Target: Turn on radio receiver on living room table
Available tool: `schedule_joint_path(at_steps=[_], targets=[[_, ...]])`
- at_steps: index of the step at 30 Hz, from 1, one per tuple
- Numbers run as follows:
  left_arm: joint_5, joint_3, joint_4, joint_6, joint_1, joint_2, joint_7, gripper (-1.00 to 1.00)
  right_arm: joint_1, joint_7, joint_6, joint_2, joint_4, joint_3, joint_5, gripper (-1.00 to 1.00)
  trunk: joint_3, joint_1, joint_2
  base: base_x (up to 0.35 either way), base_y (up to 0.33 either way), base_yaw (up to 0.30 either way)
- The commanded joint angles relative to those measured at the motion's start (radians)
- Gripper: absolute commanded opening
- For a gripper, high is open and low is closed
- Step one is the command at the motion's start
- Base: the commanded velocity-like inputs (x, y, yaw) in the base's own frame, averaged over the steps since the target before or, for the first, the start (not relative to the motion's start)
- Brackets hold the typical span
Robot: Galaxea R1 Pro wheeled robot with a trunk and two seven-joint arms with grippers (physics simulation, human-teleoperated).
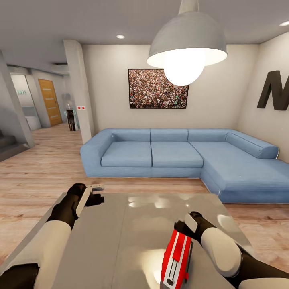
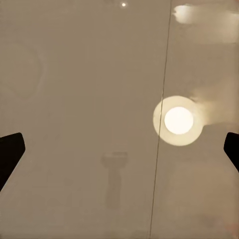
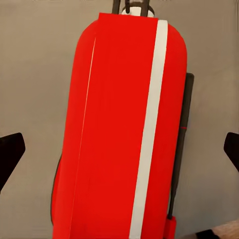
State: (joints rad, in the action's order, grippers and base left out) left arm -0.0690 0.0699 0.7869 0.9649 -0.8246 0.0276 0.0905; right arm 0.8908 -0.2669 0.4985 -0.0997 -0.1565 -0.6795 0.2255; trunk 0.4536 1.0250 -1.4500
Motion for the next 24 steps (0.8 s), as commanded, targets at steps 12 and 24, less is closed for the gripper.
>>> schedule_joint_path(at_steps=[12, 24], targets=[[0.0, 0.0, 0.0, 0.0, 0.001, 0.0, 0.0, 1.0, -0.013, 0.0, -0.02, -0.001, 0.0, 0.0, -0.001, 1.0, 0.0, 0.0, 0.0, 0.0, 0.0, 0.0], [0.0, 0.0, 0.0, 0.0, 0.001, 0.0, 0.0, 1.0, -0.013, 0.0, -0.021, -0.001, 0.0, 0.0, -0.002, 1.0, 0.003, 0.0, 0.0, 0.0, 0.0, 0.0]])
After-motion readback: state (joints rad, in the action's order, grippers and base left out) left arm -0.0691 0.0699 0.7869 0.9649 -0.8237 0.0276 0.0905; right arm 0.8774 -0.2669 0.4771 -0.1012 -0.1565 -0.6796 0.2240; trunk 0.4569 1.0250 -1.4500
